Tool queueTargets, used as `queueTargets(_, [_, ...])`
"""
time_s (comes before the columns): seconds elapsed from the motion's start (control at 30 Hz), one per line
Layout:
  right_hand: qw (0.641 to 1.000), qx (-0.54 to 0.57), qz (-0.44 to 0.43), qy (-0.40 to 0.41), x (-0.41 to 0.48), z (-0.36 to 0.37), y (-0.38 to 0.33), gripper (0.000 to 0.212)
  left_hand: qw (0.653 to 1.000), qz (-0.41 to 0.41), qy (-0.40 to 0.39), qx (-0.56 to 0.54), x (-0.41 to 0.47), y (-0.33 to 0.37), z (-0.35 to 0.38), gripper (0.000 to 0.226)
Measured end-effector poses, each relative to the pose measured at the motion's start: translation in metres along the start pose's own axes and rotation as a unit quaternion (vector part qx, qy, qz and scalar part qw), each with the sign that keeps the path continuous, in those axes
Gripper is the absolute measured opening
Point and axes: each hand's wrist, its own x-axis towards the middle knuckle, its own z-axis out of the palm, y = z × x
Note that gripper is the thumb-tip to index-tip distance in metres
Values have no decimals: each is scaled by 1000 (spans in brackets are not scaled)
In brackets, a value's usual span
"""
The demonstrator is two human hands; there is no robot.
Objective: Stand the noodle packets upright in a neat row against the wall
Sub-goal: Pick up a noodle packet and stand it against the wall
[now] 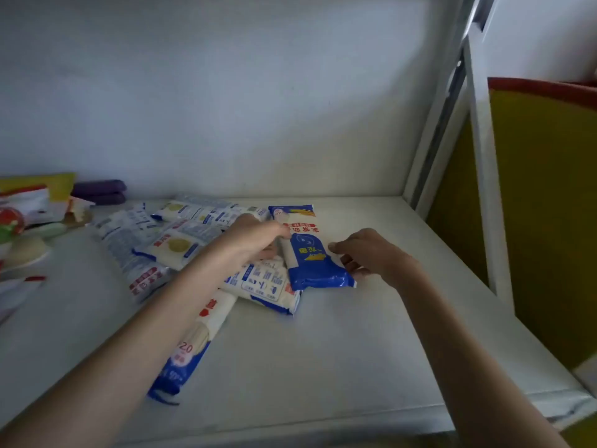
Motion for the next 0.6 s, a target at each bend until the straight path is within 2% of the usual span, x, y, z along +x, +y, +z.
queueTargets(0.07, [1000, -4, 17, 0, 5, -1, -3, 33, 1000, -25, -6, 18, 11, 8, 7, 36])
queueTargets(0.2, [999, -29, 24, -14, 22, 5, -5, 37, 996, -55, -16, 61, 27, 24, 20, 29])
queueTargets(0.27, [999, -43, 21, -10, 29, 8, -8, 34, 994, -63, 0, 86, 34, 28, 24, 26])
queueTargets(0.37, [997, -76, 17, -8, 35, 10, -12, 32, 989, -59, 51, 122, 49, 23, 30, 38])
queueTargets(0.5, [998, -57, 2, 7, 37, 8, -13, 27, 990, -60, 91, 87, 57, 16, 43, 51])
queueTargets(0.6, [999, -22, 1, 26, 38, 6, -8, 32, 992, -55, 104, 56, 61, 15, 48, 48])
